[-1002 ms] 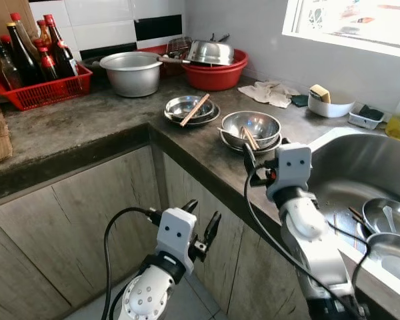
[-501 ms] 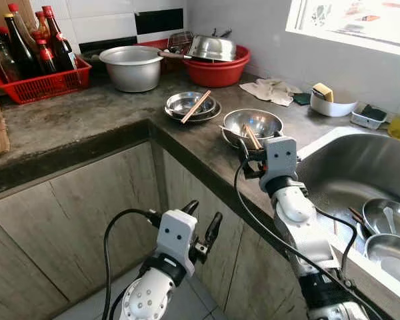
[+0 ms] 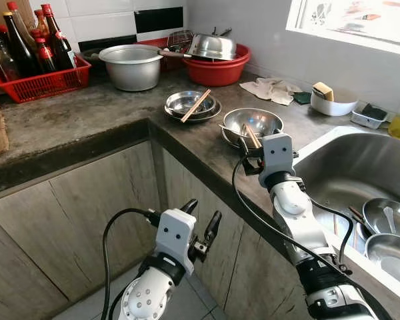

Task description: Kitchen organization

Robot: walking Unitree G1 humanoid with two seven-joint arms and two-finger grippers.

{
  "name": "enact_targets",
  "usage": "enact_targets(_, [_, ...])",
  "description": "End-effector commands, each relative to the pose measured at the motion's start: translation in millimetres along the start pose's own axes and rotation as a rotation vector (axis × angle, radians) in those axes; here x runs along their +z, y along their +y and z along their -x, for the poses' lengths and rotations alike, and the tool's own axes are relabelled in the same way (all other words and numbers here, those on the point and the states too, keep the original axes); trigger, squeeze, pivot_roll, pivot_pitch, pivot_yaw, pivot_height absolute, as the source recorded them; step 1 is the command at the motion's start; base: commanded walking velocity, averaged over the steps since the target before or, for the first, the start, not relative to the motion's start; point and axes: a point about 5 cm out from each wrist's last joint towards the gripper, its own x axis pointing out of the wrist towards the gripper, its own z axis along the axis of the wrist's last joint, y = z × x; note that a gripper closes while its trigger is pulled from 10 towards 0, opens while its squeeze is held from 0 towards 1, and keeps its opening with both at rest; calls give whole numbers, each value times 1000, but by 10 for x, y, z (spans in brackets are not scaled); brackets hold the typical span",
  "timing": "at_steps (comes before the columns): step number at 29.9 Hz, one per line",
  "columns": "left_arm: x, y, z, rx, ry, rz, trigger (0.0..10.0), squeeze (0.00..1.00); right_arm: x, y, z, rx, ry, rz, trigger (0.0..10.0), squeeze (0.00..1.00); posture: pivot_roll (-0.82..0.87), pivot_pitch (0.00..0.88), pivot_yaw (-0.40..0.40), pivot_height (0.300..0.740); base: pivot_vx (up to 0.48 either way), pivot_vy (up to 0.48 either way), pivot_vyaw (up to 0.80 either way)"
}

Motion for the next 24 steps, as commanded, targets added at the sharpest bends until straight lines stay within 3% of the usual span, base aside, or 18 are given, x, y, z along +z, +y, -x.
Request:
enact_targets(1, [65,-8,-4,1,-29,-4,10000,0,43,-16,-48,-6,-23,7,1882,0,66,28,-38,740,0,0,0])
enact_targets(2, [65,-8,-4,1,-29,-4,10000,0,43,-16,-48,-6,-23,7,1882,0,66,28,-38,740,0,0,0])
enact_targets(3, [64,-11,-10,1,-30,-4,10000,0,48,-10,-63,-4,-28,8,0,0,62,28,-38,740,0,0,0])
enact_targets(24, [50,3,-13,11,-22,-10,10000,0,86,-77,-97,-30,-55,3,0,0,63,30,-38,740,0,0,0])
